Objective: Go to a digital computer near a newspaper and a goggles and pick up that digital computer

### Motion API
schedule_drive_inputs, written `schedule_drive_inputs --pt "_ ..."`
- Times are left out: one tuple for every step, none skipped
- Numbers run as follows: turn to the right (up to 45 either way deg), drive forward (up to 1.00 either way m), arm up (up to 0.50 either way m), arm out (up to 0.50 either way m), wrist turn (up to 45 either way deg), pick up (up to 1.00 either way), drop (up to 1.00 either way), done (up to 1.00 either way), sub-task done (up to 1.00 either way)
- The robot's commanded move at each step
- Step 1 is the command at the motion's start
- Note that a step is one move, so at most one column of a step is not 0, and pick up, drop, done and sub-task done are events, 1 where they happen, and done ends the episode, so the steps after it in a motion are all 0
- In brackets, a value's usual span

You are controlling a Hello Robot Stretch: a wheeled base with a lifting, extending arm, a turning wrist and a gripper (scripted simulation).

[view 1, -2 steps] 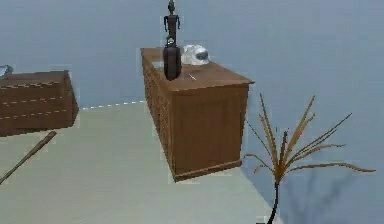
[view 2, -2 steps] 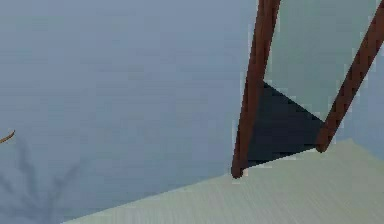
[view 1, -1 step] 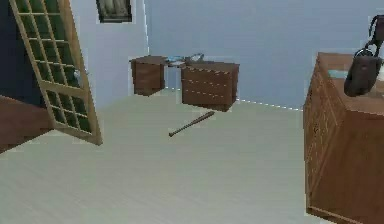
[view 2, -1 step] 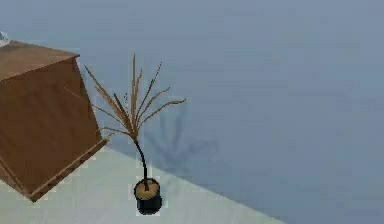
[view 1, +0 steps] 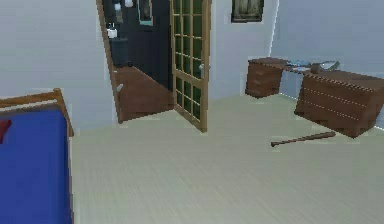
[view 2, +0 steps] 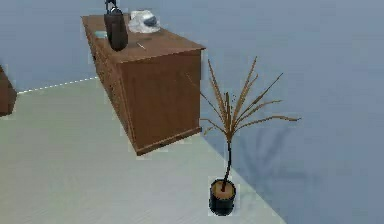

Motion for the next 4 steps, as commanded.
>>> schedule_drive_inputs --pt "0.0 0.6 0.0 0.0 0.0 0.0 0.0 0.0 0.0" --pt "-12.0 0.0 0.0 0.0 0.0 0.0 0.0 0.0 0.0" --pt "0.0 1.0 0.0 0.0 0.0 0.0 0.0 0.0 0.0" --pt "-3.0 0.0 0.0 0.0 0.0 0.0 0.0 0.0 0.0"
